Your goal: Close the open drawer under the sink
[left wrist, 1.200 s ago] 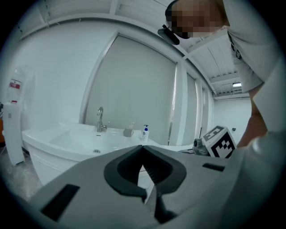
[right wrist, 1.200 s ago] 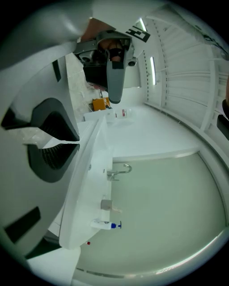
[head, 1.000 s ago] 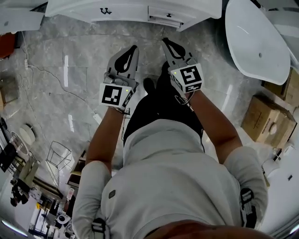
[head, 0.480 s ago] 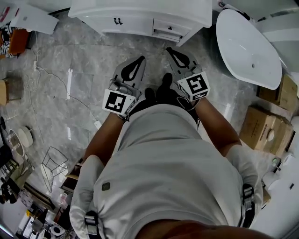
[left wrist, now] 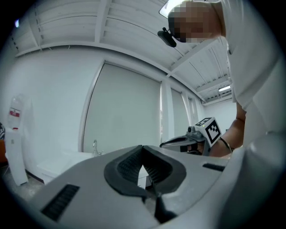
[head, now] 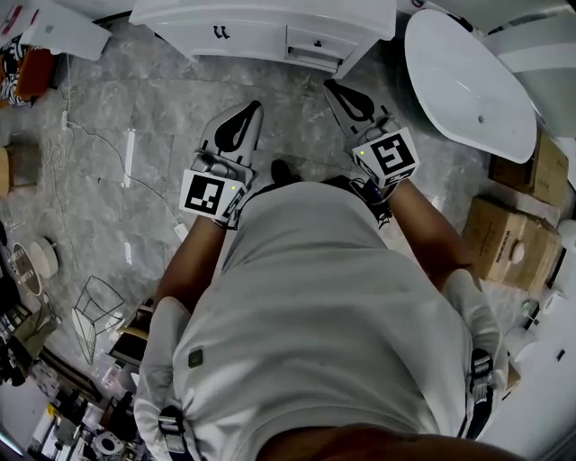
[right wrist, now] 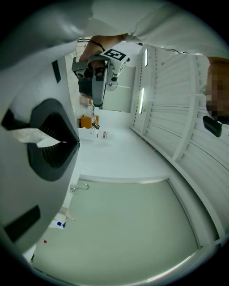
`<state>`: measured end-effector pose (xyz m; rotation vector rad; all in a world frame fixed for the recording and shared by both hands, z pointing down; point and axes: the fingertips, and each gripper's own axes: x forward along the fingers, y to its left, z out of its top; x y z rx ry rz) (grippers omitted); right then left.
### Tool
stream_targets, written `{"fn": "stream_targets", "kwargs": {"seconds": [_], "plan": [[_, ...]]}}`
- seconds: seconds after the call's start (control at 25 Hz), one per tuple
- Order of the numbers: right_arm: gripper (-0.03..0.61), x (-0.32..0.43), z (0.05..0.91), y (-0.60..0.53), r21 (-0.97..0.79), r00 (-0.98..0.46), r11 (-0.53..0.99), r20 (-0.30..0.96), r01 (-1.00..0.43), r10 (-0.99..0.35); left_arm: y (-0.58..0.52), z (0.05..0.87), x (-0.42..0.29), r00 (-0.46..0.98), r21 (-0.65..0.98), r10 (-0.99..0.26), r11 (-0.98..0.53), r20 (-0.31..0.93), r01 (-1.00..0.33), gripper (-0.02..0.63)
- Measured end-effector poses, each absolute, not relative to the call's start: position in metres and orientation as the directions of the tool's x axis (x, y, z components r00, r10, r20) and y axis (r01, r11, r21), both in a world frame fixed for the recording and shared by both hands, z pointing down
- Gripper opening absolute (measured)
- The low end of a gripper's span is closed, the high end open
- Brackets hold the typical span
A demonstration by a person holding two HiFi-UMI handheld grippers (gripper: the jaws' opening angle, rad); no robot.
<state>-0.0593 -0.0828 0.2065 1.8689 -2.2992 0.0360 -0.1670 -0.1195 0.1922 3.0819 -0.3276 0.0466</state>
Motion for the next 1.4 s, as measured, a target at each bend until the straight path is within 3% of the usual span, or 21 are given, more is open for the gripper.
{"fn": "stream_targets", "kwargs": {"seconds": [0.76,1.4], "plan": [[0.026,0.016,0.228,0.112,0.079,-0.272,0.297,0.234,-0.952,-0.933,0.043,0.201,-0.097,0.942,0.022,-0.33,-0.943,0.054,-0.332,0.009],[0.025,0.006,0.217,0.173,0.088,-0.322,0.341,0.175,-0.936,-0.93,0.11,0.183,-0.097,0.918,0.008,-0.397,-0.918,0.012,-0.397,0.009]]}}
